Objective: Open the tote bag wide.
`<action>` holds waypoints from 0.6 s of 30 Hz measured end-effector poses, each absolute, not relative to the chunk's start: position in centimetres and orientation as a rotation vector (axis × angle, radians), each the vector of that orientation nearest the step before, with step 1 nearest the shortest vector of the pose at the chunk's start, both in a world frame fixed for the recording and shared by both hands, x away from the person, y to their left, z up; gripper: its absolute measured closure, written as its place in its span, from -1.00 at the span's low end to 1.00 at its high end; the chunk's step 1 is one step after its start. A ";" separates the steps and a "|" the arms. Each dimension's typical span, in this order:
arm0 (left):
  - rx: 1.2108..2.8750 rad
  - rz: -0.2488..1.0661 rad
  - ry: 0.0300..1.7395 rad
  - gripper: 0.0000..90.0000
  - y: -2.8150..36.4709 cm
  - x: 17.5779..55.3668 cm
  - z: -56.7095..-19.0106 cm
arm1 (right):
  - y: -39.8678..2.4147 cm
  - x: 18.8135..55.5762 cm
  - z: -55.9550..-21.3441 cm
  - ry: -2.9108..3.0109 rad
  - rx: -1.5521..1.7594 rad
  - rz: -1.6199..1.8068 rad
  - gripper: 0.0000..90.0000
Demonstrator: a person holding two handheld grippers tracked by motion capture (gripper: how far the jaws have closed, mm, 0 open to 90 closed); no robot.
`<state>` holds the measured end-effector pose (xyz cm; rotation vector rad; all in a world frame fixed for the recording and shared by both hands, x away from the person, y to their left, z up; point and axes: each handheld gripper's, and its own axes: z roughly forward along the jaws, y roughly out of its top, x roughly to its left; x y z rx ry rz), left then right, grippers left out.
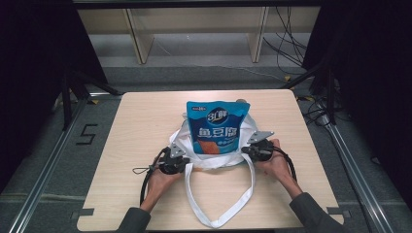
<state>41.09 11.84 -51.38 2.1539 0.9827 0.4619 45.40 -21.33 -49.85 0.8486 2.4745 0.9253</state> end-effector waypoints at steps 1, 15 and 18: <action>2.153 0.472 0.979 0.97 11.9 41.3 -51.4 | -21.4 45.7 -49.8 2.472 0.849 0.924 0.97; 2.143 0.480 1.008 0.96 11.9 42.6 -51.4 | -21.3 47.4 -49.8 2.449 0.901 0.934 0.93; 2.137 0.490 0.997 0.92 11.8 42.5 -51.2 | -21.3 47.4 -49.9 2.430 0.920 0.962 0.91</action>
